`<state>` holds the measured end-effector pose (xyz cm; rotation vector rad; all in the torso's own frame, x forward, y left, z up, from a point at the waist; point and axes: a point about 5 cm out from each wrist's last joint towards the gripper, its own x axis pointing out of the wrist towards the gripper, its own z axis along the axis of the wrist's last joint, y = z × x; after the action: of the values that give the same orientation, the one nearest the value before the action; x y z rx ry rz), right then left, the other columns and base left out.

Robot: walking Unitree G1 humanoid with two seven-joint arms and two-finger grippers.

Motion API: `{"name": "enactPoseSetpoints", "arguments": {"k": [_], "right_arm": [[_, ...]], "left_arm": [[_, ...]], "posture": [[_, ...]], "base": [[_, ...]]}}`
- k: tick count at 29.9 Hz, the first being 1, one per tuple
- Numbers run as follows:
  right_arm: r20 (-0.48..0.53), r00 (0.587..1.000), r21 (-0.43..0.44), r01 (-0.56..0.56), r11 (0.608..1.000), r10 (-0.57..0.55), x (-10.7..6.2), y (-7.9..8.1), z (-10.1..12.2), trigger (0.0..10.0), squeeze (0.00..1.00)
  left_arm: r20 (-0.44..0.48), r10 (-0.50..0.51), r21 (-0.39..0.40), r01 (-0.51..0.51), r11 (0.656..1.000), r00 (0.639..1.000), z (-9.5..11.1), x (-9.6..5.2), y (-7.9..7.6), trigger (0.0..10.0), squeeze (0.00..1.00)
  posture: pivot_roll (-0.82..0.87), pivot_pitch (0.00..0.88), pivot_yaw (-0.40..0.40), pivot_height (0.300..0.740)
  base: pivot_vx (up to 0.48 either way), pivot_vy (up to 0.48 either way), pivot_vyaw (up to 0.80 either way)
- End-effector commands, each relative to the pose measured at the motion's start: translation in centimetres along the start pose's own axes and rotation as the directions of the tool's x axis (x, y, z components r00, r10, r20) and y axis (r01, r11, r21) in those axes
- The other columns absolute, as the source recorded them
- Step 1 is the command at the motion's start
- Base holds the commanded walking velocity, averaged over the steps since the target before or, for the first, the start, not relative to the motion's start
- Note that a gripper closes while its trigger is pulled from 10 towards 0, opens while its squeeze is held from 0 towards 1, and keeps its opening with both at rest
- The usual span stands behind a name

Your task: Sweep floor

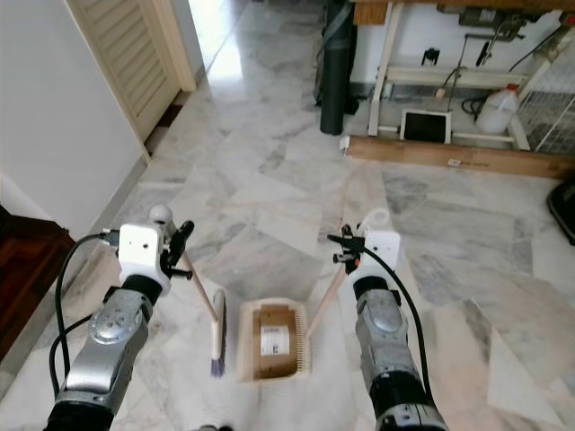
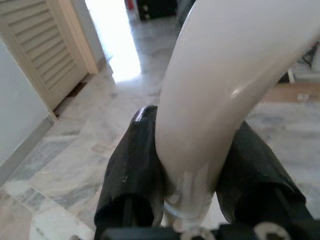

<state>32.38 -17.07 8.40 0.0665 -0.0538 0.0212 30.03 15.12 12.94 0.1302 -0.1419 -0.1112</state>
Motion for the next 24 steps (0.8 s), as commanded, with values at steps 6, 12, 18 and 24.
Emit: {"name": "enactPoseSetpoints", "arguments": {"k": [6,12,18,24], "right_arm": [[0.050,0.999,0.017,-0.015,1.000,0.014,-0.01,0.53,0.88,10.0,0.00],[0.047,0.999,0.018,-0.008,1.000,0.007,-0.23,0.49,0.89,10.0,0.00],[0.043,0.999,0.015,-0.004,1.000,0.003,-0.47,0.37,0.80,10.0,0.00],[0.048,0.999,0.014,0.001,1.000,-0.002,-0.61,0.30,0.95,10.0,0.00]], "left_arm": [[0.053,0.018,0.052,-0.020,0.998,0.998,0.63,-0.08,0.50,10.0,0.00],[0.055,0.012,0.054,-0.015,0.998,0.998,0.55,-0.13,0.12,10.0,0.00],[0.051,0.012,0.054,-0.015,0.998,0.999,0.42,-0.24,0.09,10.0,0.00],[0.037,0.008,0.056,-0.010,0.998,0.999,0.07,-0.28,-0.07,10.0,0.00]], "posture": [[0.11,0.053,0.049,0.740],[0.10,0.037,0.048,0.740],[0.10,0.025,0.048,0.740],[0.10,0.012,0.048,0.740]], "base": [[0.000,0.000,0.80],[0.000,0.000,0.80],[0.000,0.000,0.80],[0.000,0.000,0.80]]}}
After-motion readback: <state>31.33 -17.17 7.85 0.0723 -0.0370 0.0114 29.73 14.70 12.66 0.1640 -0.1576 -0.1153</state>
